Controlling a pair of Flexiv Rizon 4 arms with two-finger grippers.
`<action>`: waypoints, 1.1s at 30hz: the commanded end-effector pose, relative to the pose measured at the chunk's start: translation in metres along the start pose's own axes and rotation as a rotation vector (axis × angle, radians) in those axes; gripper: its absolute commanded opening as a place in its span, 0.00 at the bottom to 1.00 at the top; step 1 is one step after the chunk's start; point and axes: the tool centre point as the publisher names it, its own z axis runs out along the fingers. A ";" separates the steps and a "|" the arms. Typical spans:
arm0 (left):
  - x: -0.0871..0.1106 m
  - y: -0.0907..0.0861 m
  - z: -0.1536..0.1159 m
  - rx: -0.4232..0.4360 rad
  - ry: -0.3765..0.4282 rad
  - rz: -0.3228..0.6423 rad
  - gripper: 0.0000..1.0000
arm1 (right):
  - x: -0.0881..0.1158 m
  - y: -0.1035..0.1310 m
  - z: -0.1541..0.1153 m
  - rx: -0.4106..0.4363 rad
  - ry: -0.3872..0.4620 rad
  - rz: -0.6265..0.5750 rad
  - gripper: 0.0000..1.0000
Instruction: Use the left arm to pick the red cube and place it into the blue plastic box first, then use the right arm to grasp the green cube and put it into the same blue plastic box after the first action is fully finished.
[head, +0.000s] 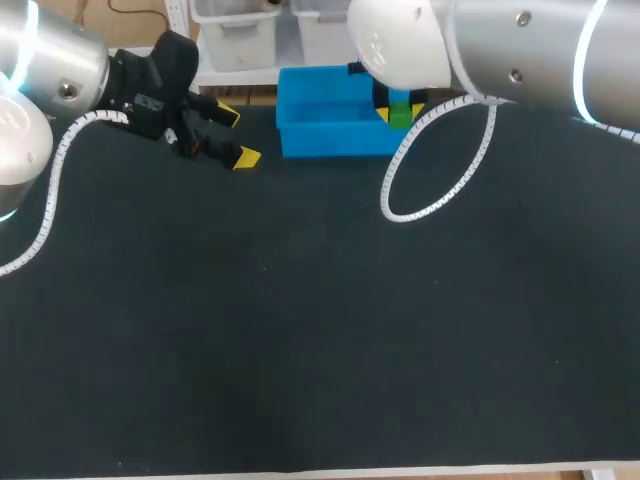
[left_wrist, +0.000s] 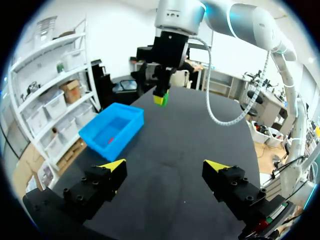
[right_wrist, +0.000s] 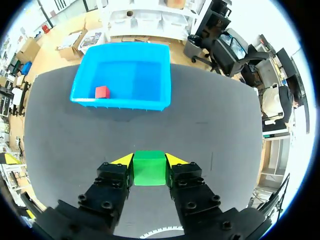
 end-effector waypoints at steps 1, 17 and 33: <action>0.002 0.001 0.000 0.001 -0.007 0.004 1.00 | 0.002 -0.008 -0.005 -0.018 -0.027 -0.005 0.00; 0.002 0.001 0.000 0.001 -0.007 0.004 1.00 | -0.038 -0.002 -0.015 -0.176 -0.097 -0.094 0.00; 0.002 0.001 0.000 0.001 -0.007 0.004 1.00 | -0.092 0.006 -0.017 -0.367 -0.149 -0.225 0.00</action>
